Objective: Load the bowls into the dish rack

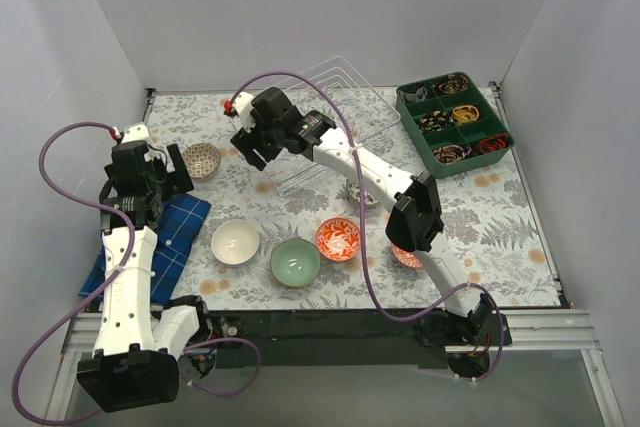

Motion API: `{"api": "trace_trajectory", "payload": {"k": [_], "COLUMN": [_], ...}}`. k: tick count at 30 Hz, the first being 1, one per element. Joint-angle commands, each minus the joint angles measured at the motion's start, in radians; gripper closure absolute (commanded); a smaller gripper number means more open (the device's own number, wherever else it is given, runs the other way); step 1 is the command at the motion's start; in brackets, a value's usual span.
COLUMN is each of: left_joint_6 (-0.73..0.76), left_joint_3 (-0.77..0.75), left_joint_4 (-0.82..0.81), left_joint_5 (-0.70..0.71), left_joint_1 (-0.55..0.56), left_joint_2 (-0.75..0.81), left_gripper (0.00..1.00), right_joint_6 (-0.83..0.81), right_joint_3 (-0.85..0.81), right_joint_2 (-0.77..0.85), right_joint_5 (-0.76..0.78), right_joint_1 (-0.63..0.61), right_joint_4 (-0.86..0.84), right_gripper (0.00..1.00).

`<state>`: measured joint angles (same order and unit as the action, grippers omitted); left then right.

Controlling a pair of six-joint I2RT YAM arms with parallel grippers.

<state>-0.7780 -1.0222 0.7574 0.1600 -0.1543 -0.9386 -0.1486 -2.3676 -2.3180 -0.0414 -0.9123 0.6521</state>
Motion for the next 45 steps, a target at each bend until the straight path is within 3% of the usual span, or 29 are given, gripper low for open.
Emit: {"api": "trace_trajectory", "payload": {"k": [1, 13, 21, 29, 33, 45], "left_joint_6": [0.022, 0.017, 0.014, 0.014, 0.022, 0.045], "left_joint_3": [-0.027, -0.023, 0.001, 0.007, 0.025, 0.04], "left_joint_4": [0.007, 0.034, 0.04, 0.033, -0.007, -0.046], "left_joint_5": [0.027, 0.05, 0.052, 0.044, 0.03, -0.004], "left_joint_1": [-0.005, -0.005, -0.008, -0.008, -0.008, -0.008], "left_joint_2": [0.017, 0.035, 0.055, 0.08, 0.112, 0.196], "left_gripper": [0.02, 0.02, 0.02, 0.02, 0.02, 0.02], "right_joint_6": [0.043, 0.083, 0.103, 0.049, 0.005, -0.157], "right_joint_3": [-0.055, -0.059, -0.07, -0.015, 0.056, 0.358], "right_joint_2": [-0.027, -0.096, -0.138, -0.097, -0.028, 0.155], "right_joint_5": [-0.005, 0.152, 0.166, 0.222, 0.262, 0.324], "right_joint_1": [-0.016, -0.026, -0.034, -0.077, -0.1, -0.123], "right_joint_4": [-0.051, -0.066, -0.075, -0.078, -0.08, -0.078], "right_gripper": [0.29, 0.38, 0.46, 0.73, 0.99, 0.99]}}
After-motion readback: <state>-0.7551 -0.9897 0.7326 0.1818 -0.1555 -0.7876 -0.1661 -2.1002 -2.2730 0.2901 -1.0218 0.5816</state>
